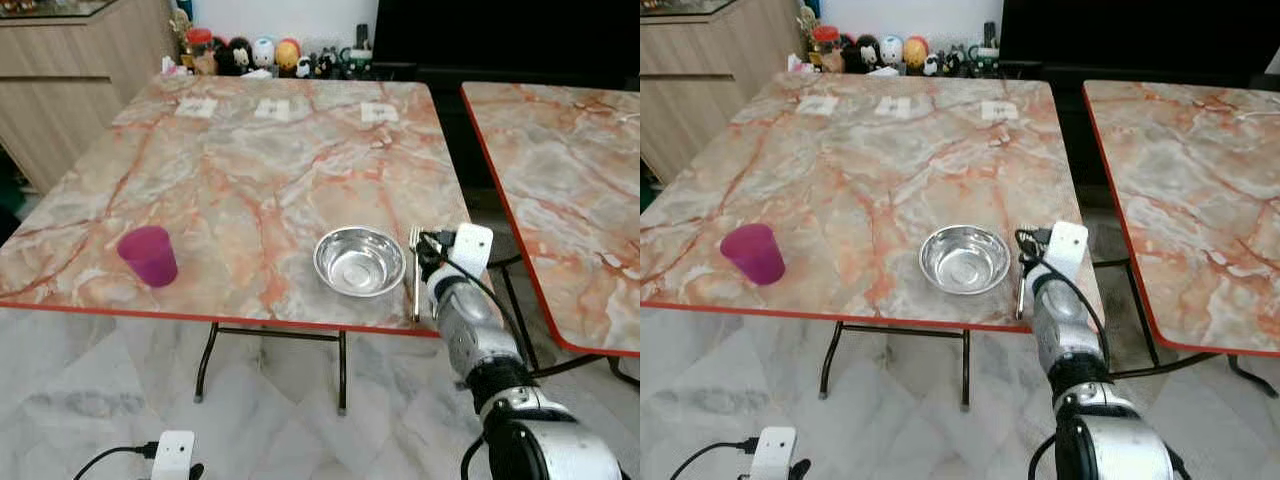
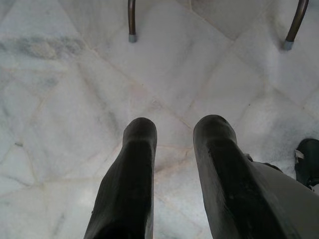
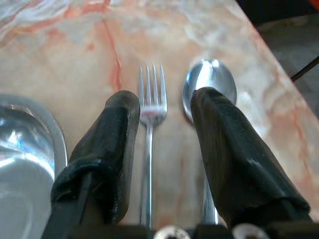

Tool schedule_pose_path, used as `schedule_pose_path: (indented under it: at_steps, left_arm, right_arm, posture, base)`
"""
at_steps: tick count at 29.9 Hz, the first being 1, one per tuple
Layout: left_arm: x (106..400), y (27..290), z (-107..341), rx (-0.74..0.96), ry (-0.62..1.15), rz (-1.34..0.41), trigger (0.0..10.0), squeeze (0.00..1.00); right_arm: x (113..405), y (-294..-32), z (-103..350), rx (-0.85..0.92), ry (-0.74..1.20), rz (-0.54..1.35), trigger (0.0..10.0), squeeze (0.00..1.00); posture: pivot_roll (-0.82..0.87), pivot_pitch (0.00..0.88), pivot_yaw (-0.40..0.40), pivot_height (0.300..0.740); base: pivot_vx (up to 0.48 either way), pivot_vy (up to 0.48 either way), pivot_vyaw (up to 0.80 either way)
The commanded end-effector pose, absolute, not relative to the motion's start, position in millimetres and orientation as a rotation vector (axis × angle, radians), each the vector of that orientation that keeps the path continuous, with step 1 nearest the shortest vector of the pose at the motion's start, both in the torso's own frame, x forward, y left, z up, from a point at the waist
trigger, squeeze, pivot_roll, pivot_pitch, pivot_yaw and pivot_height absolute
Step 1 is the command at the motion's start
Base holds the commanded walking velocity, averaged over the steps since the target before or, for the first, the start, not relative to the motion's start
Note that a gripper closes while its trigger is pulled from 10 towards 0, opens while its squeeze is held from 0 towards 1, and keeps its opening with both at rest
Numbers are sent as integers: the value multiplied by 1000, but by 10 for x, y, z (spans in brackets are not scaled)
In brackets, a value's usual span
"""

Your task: Setting the table

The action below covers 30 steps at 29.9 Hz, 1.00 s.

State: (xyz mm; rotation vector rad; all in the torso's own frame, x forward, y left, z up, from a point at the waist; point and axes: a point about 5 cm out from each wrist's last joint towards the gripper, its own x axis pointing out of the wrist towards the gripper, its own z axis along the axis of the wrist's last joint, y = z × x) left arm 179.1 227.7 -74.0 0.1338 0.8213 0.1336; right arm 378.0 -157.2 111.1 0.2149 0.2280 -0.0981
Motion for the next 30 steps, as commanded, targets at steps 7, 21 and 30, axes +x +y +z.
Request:
schedule_pose_path:
  at_steps: [7,21,30]
  left_arm:
    - [1671,2294,-794,126,855,145,10000,0]
    - [1654,2315,-795,131,858,144,10000,0]
    - [1634,2329,-800,127,861,151,10000,0]
  right_arm:
    - [3788,-1690,1096,211,242,-196,10000,0]
    - [3757,-1709,988,246,300,-218,10000,0]
    - [3751,-1698,950,285,334,-224,10000,0]
  posture:
    - [9,89,-18,740]
    - [23,84,-15,740]
    - [31,94,-16,740]
  base:
    - [0,0,0]
    - [0,0,0]
    - [0,0,0]
